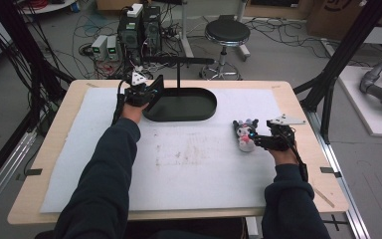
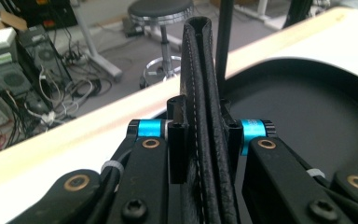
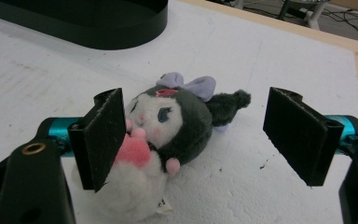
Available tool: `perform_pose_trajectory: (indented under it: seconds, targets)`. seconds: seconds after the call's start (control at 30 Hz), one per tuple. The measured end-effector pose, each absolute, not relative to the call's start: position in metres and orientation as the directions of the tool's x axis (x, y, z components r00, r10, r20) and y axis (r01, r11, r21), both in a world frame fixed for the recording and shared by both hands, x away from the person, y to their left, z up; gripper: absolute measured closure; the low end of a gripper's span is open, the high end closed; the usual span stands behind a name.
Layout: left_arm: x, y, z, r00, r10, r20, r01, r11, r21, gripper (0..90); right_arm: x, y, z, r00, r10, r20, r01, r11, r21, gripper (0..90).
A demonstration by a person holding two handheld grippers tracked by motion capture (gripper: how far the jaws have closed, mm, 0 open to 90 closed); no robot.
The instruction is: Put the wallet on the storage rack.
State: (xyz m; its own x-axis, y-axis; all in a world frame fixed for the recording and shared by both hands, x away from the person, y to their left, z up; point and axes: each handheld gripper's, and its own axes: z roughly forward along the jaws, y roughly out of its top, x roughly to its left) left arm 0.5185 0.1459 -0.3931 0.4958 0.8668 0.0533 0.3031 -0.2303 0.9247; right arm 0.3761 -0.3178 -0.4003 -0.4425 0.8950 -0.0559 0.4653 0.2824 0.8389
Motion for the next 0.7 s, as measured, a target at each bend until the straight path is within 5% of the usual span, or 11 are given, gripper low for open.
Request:
perform_pose_trajectory:
  seconds: [0.37,0.43,0.5,0.7]
  targets:
    - [0.536,0.143,-0.411,0.439,0.887,0.140,0.366,-0.319,0.874,76.3,0.375,-0.323,-0.402,-0.431,0.902,-0.035,0.474,0.260,0.841,21.4]
    - [0.536,0.140,-0.413,0.440,0.892,0.104,0.393,-0.296,0.871,58.9,0.374,-0.323,-0.401,-0.433,0.901,-0.036,0.470,0.259,0.844,21.4]
    - [0.534,0.139,-0.413,0.444,0.894,0.066,0.419,-0.272,0.866,53.2,0.374,-0.323,-0.400,-0.435,0.900,-0.040,0.466,0.263,0.845,21.4]
    - [0.519,0.141,-0.406,0.472,0.882,-0.016,0.437,-0.218,0.873,51.0,0.372,-0.323,-0.400,-0.433,0.901,-0.031,0.467,0.254,0.847,21.4]
